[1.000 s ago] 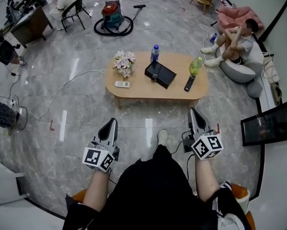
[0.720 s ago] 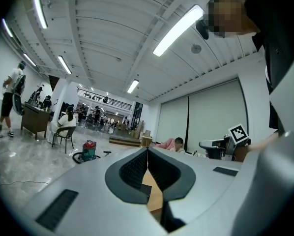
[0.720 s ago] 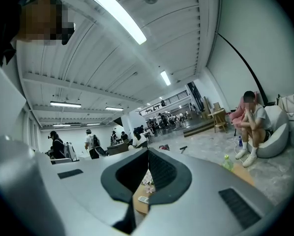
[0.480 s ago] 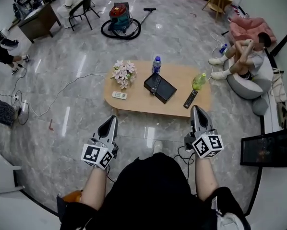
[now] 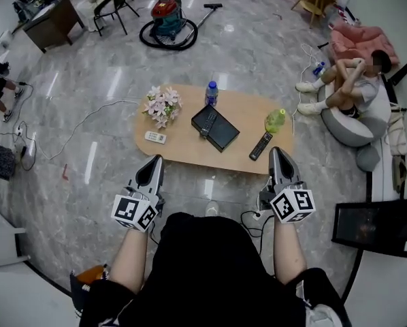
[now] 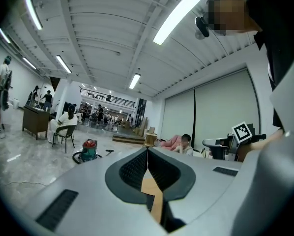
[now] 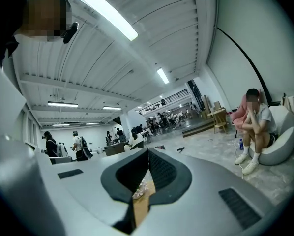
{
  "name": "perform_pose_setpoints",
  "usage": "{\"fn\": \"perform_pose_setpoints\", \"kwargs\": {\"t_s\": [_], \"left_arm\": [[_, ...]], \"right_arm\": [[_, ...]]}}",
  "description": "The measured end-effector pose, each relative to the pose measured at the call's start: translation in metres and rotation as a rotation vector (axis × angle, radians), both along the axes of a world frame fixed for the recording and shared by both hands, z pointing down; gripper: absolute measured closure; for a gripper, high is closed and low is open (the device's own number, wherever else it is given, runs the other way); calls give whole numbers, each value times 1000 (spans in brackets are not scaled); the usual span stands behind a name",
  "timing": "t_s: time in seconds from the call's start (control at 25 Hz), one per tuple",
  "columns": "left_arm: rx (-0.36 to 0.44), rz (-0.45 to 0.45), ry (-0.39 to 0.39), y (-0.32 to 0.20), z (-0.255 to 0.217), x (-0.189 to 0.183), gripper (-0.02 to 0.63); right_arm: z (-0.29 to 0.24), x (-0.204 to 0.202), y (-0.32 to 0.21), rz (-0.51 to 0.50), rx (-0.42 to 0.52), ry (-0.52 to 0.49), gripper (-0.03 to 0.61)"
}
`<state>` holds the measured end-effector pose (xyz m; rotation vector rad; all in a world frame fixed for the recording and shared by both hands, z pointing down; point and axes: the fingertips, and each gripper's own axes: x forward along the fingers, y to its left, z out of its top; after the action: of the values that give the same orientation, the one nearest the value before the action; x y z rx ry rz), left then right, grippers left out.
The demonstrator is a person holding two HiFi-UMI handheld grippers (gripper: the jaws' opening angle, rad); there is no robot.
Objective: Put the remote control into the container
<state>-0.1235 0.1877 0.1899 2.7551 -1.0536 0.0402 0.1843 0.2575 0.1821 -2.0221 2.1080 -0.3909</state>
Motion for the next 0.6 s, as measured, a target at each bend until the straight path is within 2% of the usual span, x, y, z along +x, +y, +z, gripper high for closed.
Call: {"fn": "perform_pose_setpoints", "kwargs": {"t_s": [0.16, 0.44, 0.6], "left_arm": [[-45, -8, 33, -8, 7, 15, 606], [-69, 16, -40, -30, 30, 30, 606], [-101, 38, -54, -51, 47, 35, 606]], "right_arm": [[13, 13, -5, 10, -25, -30, 569], [44, 11, -28, -32, -112, 7, 569], [59, 13, -43, -26, -144, 0, 569]]}}
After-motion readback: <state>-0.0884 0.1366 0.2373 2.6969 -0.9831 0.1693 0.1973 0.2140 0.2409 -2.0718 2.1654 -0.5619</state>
